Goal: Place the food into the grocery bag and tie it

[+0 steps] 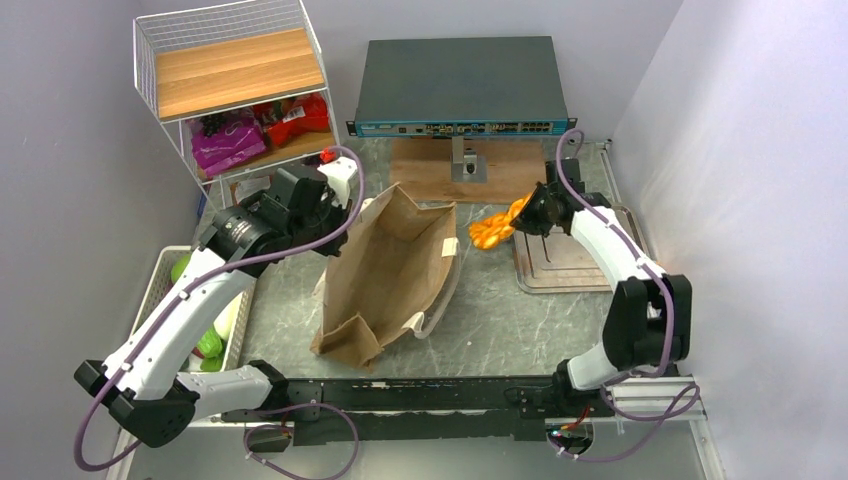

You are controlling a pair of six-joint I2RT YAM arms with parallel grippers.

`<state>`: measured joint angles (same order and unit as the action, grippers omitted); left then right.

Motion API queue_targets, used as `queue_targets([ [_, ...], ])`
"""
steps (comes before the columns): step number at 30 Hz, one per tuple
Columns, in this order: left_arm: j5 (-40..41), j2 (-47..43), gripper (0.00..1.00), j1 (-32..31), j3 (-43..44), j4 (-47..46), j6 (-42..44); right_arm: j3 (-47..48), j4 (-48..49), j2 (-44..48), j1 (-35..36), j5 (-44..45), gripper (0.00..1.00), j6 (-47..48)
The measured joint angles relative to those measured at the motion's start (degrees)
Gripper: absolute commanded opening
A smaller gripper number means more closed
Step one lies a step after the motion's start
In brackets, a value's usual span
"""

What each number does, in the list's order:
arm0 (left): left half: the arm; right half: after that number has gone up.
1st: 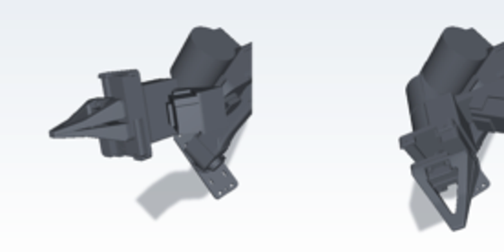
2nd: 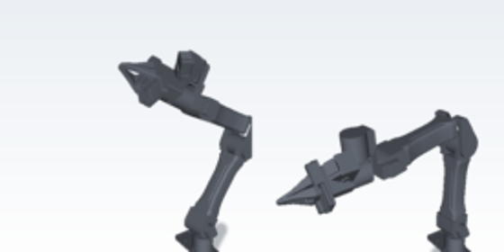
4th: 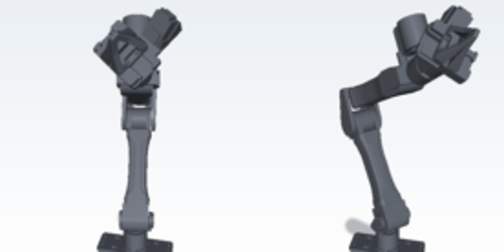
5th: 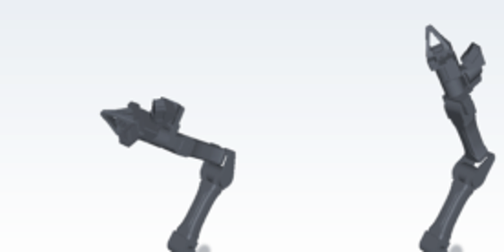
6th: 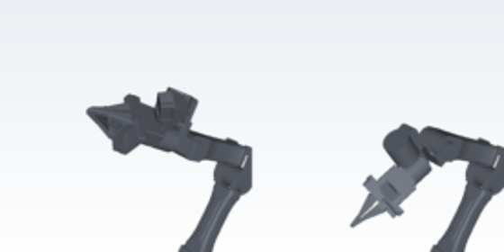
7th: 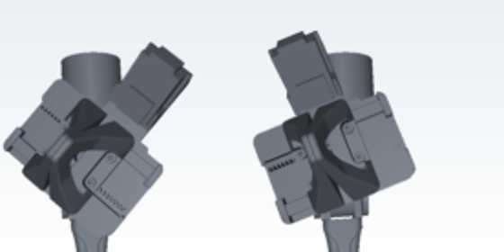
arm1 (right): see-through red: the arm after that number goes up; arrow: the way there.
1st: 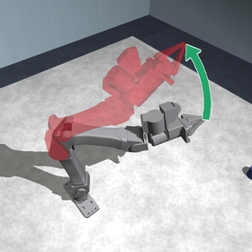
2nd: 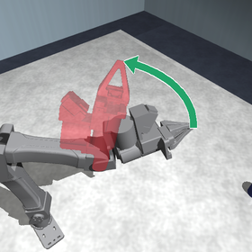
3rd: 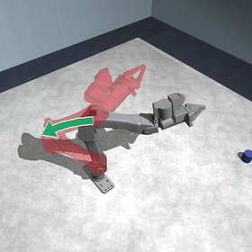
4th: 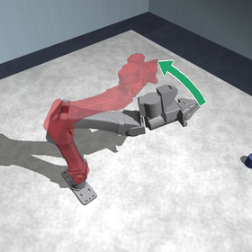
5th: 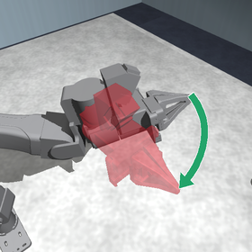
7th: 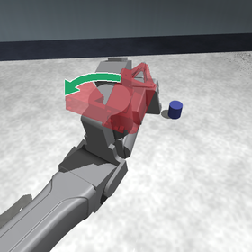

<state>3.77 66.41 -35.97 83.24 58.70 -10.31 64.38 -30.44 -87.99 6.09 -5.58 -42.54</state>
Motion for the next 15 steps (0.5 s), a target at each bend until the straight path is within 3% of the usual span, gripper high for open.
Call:
queue_targets([
  [15, -1.5, 2.8, 0.00, 0.0, 2.1, -0.2, -1.4, 13.2, -10.4, 14.0, 0.0, -7.3, 0.00, 11.0],
])
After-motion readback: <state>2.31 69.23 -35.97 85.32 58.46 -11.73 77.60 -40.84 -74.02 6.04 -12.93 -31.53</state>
